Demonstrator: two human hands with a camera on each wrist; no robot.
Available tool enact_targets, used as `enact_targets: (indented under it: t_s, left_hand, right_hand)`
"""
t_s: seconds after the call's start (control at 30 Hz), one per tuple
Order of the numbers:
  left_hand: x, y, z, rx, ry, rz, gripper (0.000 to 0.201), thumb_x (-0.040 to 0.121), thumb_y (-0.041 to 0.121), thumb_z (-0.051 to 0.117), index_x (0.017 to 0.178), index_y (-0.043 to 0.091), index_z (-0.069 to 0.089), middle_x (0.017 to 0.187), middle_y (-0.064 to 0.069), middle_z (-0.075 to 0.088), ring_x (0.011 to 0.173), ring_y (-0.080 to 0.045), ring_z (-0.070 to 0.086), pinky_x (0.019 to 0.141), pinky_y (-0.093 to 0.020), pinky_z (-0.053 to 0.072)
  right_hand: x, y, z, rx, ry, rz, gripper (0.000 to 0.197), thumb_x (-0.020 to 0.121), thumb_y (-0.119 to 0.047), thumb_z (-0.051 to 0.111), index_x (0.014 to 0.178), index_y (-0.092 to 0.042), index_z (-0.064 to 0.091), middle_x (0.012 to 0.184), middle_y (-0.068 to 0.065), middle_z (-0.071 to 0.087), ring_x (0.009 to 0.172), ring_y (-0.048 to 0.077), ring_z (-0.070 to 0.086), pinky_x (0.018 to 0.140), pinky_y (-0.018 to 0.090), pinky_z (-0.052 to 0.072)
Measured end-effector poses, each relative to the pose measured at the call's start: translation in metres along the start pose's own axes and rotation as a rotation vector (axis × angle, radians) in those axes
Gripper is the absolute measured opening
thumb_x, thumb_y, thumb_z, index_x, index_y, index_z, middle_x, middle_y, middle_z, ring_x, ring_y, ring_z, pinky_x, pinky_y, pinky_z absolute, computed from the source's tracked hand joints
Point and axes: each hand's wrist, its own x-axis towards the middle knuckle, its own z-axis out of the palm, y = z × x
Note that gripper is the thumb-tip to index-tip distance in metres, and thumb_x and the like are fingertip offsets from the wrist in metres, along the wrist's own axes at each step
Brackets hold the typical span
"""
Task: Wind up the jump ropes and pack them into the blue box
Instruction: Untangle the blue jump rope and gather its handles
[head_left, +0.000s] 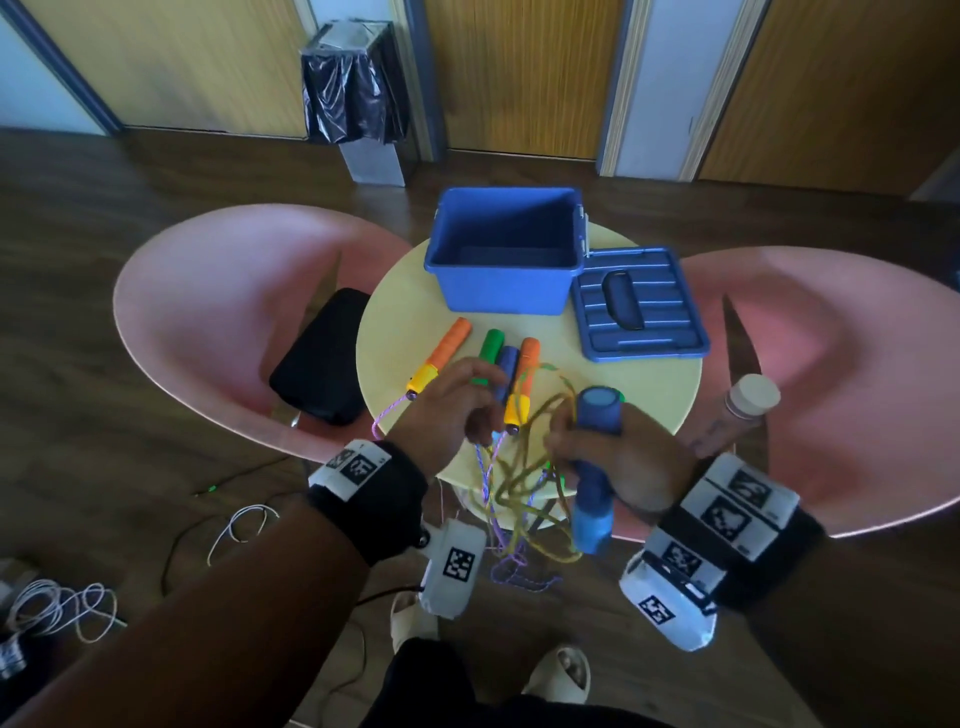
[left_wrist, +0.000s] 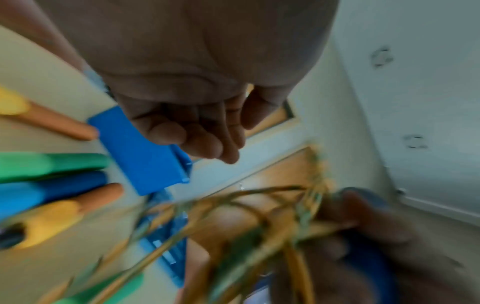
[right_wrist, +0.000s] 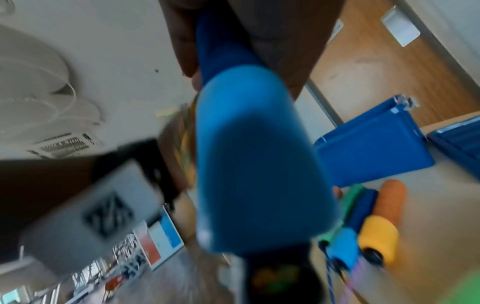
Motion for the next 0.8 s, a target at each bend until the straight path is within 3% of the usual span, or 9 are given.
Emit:
enact_targets:
  t_s: [0.07,0.2,0.3,0.37,0.43,0.5,0.57,0.63,0.8]
  left_hand:
    - [-0.002,-0.026,-0.004,0.021,-0.063,-0.115,0.031,0.089,-0.006,0.044,0.093,0.021,0.058,0.07,-0.004,0.061,0.049,-0.011,0.054,0.048,-0.022,0.04]
    - [-0.017,-0.048,0.003,0.489,-0.347,-0.148,0.041,0.08,0.018,0.066,0.087,0.056,0.054,0.075,-0.01,0.055,0.052,-0.01,0.043,0.05,-0.021,0.034]
    - [-0.018,-0.041,0.016,0.259,-0.144,-0.035,0.014,0.069,0.029,0.074,0.078,0.031,0.064,0.076,-0.003,0.055,0.064,-0.012,0.049,0.064,-0.022,0.04]
    - [-0.01,-0.043,0.017,0.085,0.001,-0.034,0.034,0.063,0.031,0.076,0.078,0.005,0.06,0.098,0.002,0.06,0.082,-0.01,0.057,0.076,-0.023,0.042]
    - [-0.008,-0.042,0.02,-0.042,0.025,-0.096,0.023,0.07,0.025,0.069,0.083,0.009,0.057,0.114,-0.004,0.066,0.09,-0.013,0.063,0.077,-0.027,0.04]
    - [-0.012,-0.04,0.019,-0.138,0.016,-0.082,0.018,0.077,0.019,0.062,0.094,0.021,0.056,0.093,-0.007,0.071,0.072,-0.02,0.065,0.072,-0.034,0.04]
    - [-0.016,-0.04,0.012,-0.172,0.026,-0.007,0.044,0.081,0.014,0.06,0.119,0.033,0.053,0.072,-0.007,0.066,0.05,-0.023,0.051,0.061,-0.034,0.041]
    - [-0.018,-0.042,0.001,-0.114,0.064,0.046,0.058,0.082,0.012,0.059,0.132,0.041,0.05,0.069,-0.013,0.061,0.044,-0.02,0.037,0.054,-0.032,0.034]
    - [-0.033,-0.06,-0.034,-0.217,0.088,0.024,0.05,0.078,0.009,0.064,0.123,0.029,0.061,0.071,-0.01,0.065,0.045,-0.016,0.032,0.045,-0.02,0.033]
  right_hand:
    - [0.001,-0.023,0.001,0.148,0.017,-0.069,0.018,0.063,-0.019,0.072,0.062,-0.013,0.056,0.053,0.009,0.048,0.046,0.02,0.047,0.049,0.026,0.04]
    - [-0.002,-0.064,0.008,0.228,-0.04,-0.187,0.021,0.075,-0.01,0.059,0.057,-0.019,0.059,0.056,0.013,0.048,0.05,0.025,0.044,0.052,0.031,0.041]
    - [-0.005,-0.079,0.012,0.24,-0.035,-0.264,0.018,0.071,-0.012,0.068,0.058,-0.02,0.06,0.058,0.015,0.048,0.049,0.024,0.045,0.052,0.03,0.041]
    - [-0.005,-0.085,0.01,0.283,-0.005,-0.316,0.02,0.063,-0.018,0.079,0.061,-0.021,0.06,0.06,0.012,0.051,0.046,0.022,0.047,0.053,0.029,0.041]
    - [-0.003,-0.089,0.006,0.311,0.056,-0.363,0.021,0.064,-0.019,0.08,0.063,-0.019,0.059,0.06,0.008,0.055,0.045,0.021,0.048,0.053,0.028,0.041]
    - [0.0,-0.092,0.0,0.337,0.156,-0.409,0.015,0.073,-0.015,0.067,0.061,-0.018,0.06,0.058,0.006,0.057,0.044,0.021,0.048,0.051,0.028,0.041]
    - [0.002,-0.092,-0.01,0.399,0.282,-0.424,0.019,0.077,-0.015,0.06,0.058,-0.018,0.062,0.058,0.006,0.058,0.043,0.02,0.049,0.05,0.027,0.042]
    - [0.004,-0.089,-0.02,0.447,0.363,-0.407,0.019,0.079,-0.018,0.058,0.061,-0.014,0.06,0.058,0.005,0.057,0.043,0.019,0.05,0.049,0.025,0.043]
    - [0.005,-0.081,-0.05,0.525,0.511,-0.389,0.017,0.081,-0.022,0.059,0.069,-0.013,0.05,0.06,0.002,0.053,0.046,0.016,0.048,0.052,0.024,0.042]
